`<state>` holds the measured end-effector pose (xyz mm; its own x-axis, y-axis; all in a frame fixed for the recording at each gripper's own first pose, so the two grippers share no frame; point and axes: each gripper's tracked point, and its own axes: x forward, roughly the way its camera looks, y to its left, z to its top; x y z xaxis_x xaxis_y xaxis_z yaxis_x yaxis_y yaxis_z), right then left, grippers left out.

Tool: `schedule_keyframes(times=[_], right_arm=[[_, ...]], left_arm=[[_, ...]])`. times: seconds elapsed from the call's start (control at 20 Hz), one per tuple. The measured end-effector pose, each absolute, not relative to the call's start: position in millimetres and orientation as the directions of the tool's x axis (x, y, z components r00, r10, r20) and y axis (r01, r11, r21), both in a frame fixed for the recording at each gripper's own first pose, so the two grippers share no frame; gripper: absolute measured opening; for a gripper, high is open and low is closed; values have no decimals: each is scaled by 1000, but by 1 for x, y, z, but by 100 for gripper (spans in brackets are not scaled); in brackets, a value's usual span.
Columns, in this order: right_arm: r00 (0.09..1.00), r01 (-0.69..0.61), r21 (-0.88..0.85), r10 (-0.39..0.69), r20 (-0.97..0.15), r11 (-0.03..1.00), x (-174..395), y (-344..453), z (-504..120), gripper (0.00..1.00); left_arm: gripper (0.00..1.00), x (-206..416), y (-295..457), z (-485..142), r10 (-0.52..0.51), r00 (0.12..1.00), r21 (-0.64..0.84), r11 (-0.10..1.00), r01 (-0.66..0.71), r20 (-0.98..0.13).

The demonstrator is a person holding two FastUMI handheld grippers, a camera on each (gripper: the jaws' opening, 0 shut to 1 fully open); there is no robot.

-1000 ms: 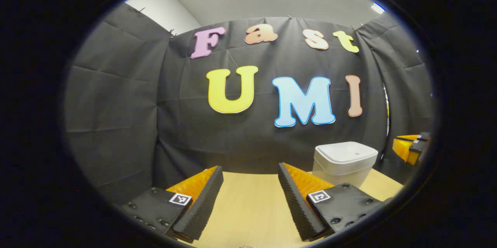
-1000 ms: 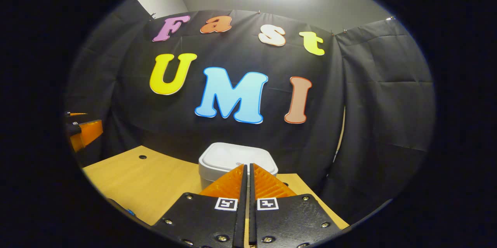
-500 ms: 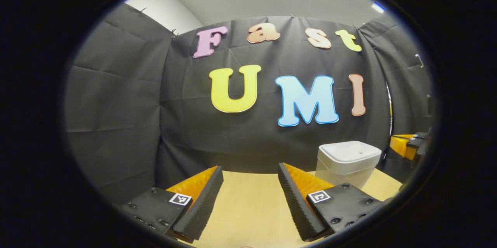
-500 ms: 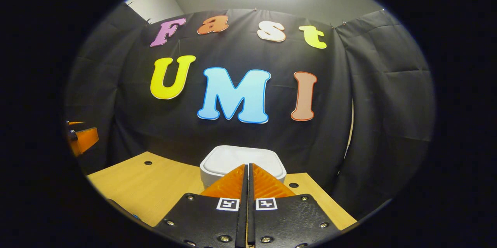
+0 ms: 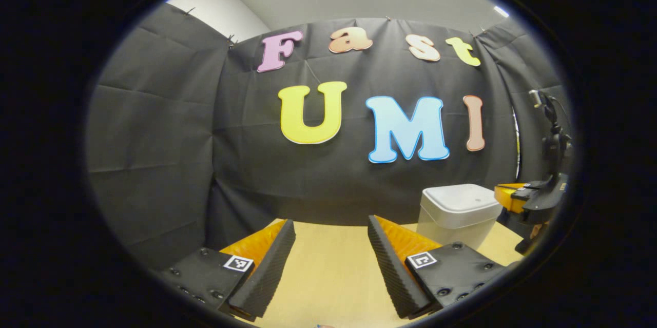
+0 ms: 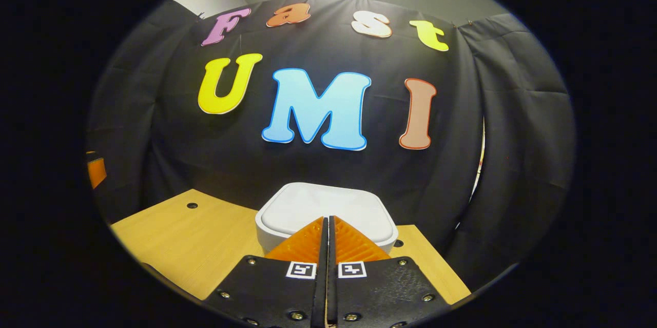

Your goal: Press the lid of the desktop garbage bin to open it, pick up the crumpled paper on the desktop and throw it into the bin, then pick up the pop can on the desktop and drop it into the bin, and finally close the garbage bin lid.

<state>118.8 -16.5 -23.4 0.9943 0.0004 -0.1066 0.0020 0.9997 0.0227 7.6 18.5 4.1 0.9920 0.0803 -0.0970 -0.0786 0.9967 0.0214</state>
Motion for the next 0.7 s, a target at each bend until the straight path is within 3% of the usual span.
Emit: schedule_keyframes(times=[0.35,0.4,0.7], right_arm=[[986,-11,80,24,-166,997,147,-13,-42,1],[984,-14,94,30,-174,996,150,-14,-44,1],[979,-41,149,69,-191,988,155,-14,-48,1]], left_arm=[[96,8,21,2,80,992,29,997,-77,-95],[91,9,20,1,78,992,27,997,-76,-95],[94,8,19,-1,84,992,9,996,-84,-90]])
